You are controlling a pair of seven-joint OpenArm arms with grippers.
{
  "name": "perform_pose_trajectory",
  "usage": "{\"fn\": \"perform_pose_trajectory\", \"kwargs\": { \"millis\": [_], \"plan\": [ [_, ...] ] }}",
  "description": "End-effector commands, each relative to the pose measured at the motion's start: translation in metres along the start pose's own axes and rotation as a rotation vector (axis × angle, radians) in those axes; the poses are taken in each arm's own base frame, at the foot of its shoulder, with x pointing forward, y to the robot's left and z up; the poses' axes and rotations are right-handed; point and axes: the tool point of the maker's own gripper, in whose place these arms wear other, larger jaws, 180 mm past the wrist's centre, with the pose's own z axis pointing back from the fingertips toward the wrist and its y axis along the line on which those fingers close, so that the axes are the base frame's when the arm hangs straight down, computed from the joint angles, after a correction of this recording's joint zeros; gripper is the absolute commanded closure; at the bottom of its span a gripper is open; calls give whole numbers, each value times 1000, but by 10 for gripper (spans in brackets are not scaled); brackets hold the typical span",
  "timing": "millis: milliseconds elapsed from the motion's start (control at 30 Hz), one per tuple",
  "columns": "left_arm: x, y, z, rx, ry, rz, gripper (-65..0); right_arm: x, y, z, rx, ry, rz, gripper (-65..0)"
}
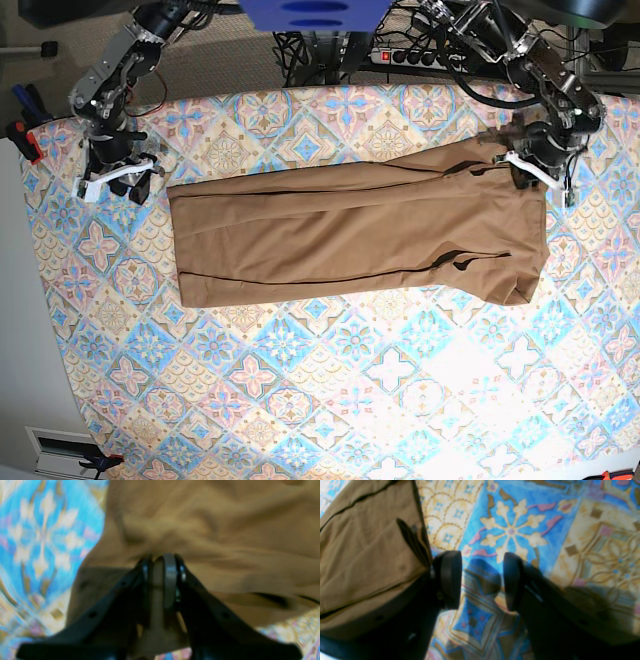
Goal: Layout the t-shirt on the table in an organized manner, then fold the t-shirt properly
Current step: 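Release the folded edge and raise both grippers off the shirt, then move both grippers to the shirt's opposite side edge and grasp it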
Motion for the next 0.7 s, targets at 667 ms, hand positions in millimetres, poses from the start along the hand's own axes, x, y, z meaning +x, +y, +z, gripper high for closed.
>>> {"fn": "perform_pose_trajectory", "kwargs": {
  "millis": [667],
  "plan": [
    [90, -6, 37, 73, -256, -114, -73, 121, 94, -27, 224, -169, 277, -262]
  ]
}}
